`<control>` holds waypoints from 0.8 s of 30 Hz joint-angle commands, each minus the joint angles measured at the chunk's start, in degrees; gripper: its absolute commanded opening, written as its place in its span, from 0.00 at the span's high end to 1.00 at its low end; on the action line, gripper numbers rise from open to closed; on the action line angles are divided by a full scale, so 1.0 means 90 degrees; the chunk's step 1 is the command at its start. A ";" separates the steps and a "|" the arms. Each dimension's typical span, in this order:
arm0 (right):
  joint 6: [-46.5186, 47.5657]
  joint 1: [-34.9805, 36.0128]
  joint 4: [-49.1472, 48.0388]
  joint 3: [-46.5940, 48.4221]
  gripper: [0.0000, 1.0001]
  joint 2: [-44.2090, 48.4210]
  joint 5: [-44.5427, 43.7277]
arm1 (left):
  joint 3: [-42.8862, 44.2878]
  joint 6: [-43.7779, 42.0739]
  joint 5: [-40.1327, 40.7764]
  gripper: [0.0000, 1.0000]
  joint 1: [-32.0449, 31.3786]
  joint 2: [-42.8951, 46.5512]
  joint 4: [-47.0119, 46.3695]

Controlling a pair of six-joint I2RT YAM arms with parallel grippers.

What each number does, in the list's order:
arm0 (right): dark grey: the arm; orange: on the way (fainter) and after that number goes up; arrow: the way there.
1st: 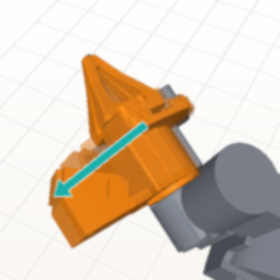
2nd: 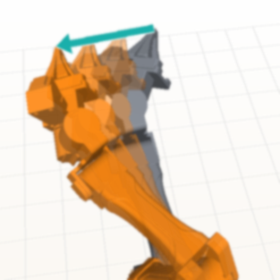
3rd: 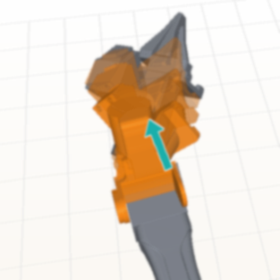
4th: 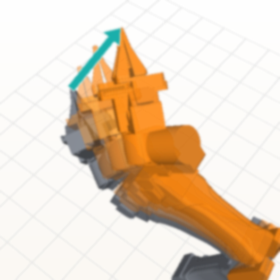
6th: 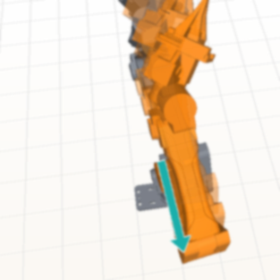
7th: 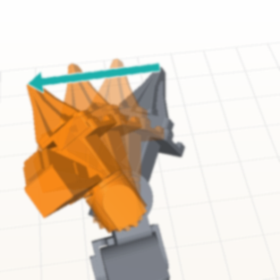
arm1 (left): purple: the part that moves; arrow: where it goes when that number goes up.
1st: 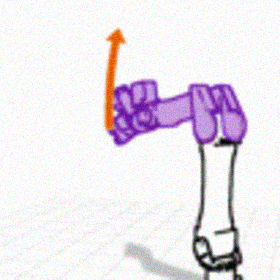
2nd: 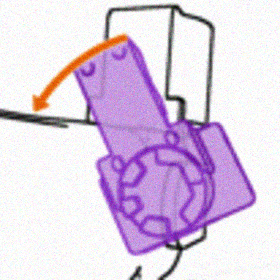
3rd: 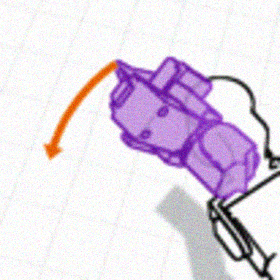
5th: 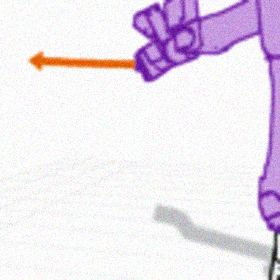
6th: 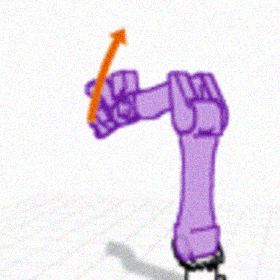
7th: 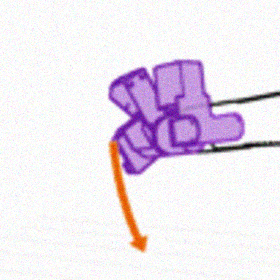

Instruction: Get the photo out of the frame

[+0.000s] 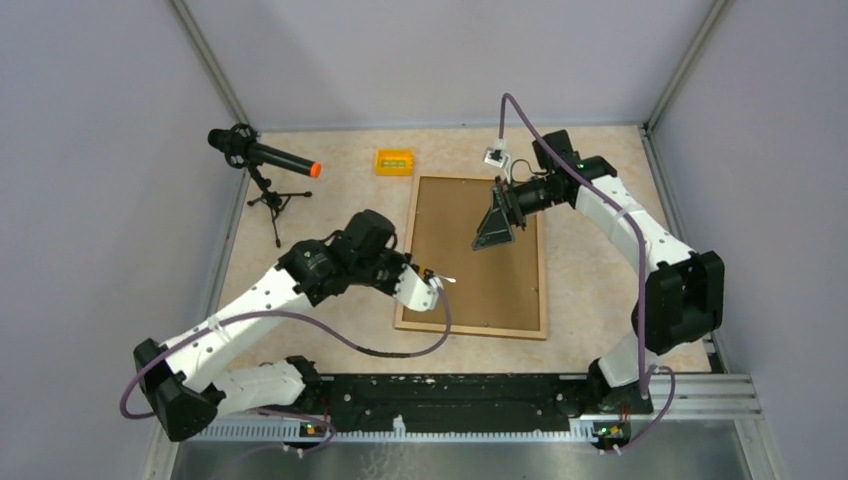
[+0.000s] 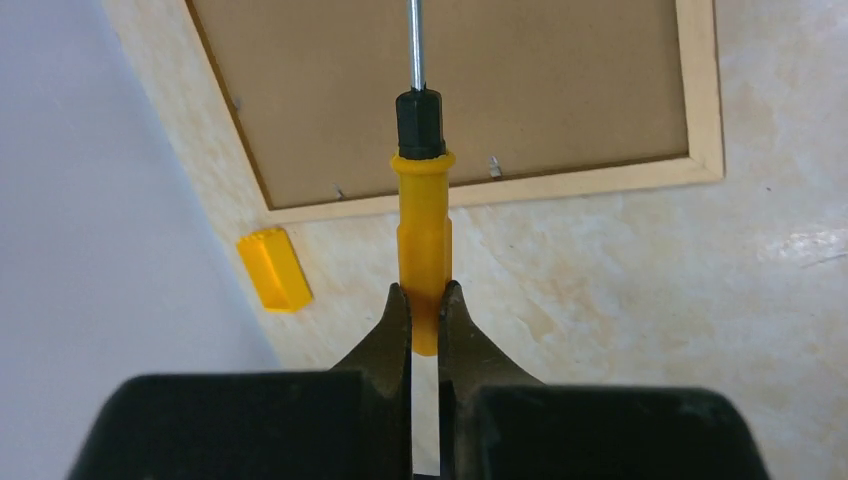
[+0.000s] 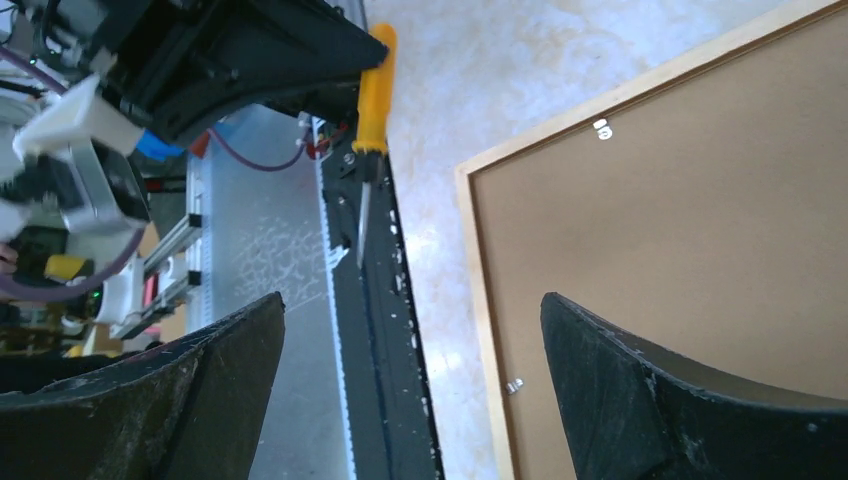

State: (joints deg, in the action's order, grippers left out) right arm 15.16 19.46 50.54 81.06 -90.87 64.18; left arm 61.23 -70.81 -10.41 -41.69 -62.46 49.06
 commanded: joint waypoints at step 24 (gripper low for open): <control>-0.0900 0.0874 -0.1206 -0.0875 0.95 -0.0244 0.1076 | 0.0945 0.0269 0.2352 0.96 -0.1744 -0.0785 -0.1800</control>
State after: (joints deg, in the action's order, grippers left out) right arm 5.39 26.63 39.90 72.31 -92.75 71.92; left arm 67.51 -70.61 12.91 -57.12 -71.24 33.80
